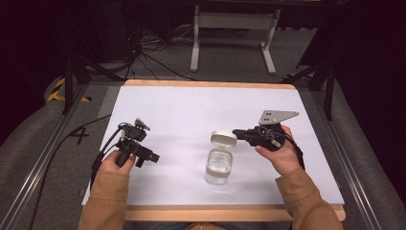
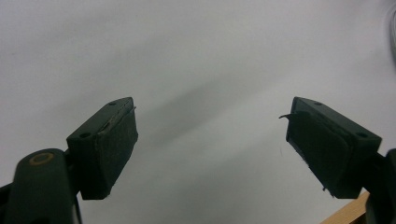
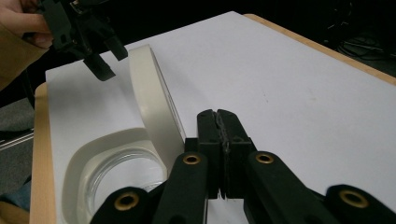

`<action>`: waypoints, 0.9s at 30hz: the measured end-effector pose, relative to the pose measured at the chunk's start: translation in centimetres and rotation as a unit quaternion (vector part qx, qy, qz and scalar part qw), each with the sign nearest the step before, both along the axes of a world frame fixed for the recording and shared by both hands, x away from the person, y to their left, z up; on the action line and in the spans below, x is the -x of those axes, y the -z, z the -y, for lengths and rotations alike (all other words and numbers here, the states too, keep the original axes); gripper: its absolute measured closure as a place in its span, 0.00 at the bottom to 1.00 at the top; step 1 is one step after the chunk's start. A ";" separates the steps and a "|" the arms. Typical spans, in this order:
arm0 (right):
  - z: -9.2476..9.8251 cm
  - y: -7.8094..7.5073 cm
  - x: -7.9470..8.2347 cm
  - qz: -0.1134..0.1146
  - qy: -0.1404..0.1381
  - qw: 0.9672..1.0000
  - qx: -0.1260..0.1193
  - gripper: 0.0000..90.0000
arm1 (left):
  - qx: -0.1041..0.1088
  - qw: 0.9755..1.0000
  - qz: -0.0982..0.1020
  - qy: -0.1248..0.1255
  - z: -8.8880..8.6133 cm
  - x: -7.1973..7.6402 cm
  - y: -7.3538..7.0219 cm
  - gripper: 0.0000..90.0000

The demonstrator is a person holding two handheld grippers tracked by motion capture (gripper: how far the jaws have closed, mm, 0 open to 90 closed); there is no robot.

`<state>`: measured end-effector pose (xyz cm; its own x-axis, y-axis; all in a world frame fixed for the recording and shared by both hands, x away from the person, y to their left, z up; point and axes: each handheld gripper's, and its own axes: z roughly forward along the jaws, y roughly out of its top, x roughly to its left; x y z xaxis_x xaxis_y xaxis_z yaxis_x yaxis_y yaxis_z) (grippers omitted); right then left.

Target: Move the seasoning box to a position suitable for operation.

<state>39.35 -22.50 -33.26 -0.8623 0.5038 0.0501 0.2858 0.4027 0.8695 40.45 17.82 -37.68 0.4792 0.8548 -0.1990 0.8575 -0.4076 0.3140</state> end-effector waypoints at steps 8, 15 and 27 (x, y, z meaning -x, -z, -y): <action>-0.8 -0.6 1.5 -0.003 -0.033 0.999 0.017 0.99 | 0.000 1.000 -0.002 0.009 0.5 -0.4 -0.1 0.19; -1.9 -0.5 2.9 -0.013 -0.077 0.995 0.064 0.99 | 0.003 1.000 -0.003 0.020 1.2 -1.0 -0.2 0.19; 0.5 -1.0 2.9 0.006 0.013 1.000 -0.003 0.77 | 0.005 0.999 -0.006 0.035 2.3 -1.6 -0.4 0.19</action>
<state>36.45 -23.00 -32.24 -0.8490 0.5266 0.0429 0.2861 0.3899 0.8753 42.00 15.50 -37.33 0.5347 0.8175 -0.2139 0.8310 -0.4628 0.3087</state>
